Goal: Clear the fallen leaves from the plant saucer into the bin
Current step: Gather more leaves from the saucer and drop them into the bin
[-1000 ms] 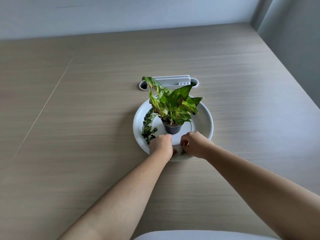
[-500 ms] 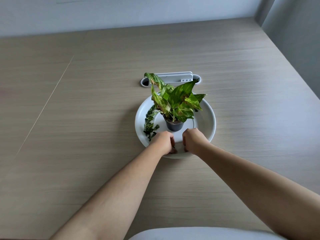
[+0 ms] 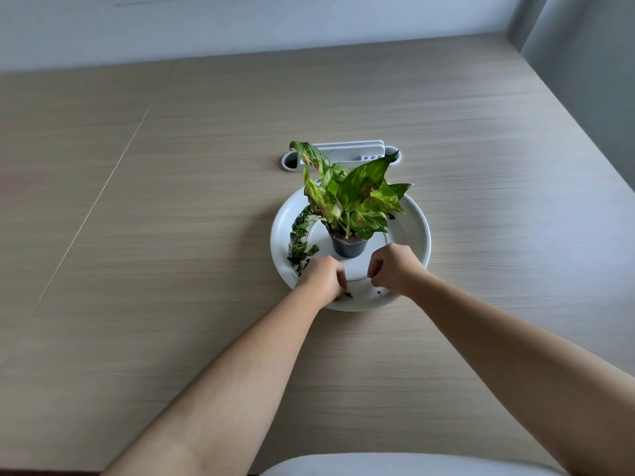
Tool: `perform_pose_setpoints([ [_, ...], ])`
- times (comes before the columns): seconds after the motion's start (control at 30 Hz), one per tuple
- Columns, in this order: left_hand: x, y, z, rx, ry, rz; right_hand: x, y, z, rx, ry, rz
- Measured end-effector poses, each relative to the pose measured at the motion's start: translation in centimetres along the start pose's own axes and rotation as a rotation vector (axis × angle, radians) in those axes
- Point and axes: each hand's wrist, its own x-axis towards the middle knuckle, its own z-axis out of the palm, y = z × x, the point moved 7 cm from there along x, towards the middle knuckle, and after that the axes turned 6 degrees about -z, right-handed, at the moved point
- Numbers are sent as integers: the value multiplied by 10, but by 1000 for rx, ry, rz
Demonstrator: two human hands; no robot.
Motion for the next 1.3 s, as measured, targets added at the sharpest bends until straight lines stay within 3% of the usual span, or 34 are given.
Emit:
perform_pose_setpoints([
  [0.13, -3, -14, -19, -195, 39, -30, 0, 0, -13, 50, 22, 1],
  [0.27, -5, -21, -30, -276, 70, -43, 0, -1, -7, -50, -35, -40],
  [0.5, -9, -11, -21, -184, 37, 39, -5, -7, 3, -390, -76, -122],
  [0.77, -7, -5, -19, -142, 44, 27, 6, -1, 6, -315, -123, -102],
  [1.03, 4, -2, 1, 19, -28, -122, -1, -12, 8, -460, -242, -9],
  [1.13, 12, -1, 7, 115, -53, -151, -1, -14, 7, -499, -193, -19],
  [1.3, 15, -4, 12, 41, -32, -132, -10, -20, 10, -570, -117, -81],
])
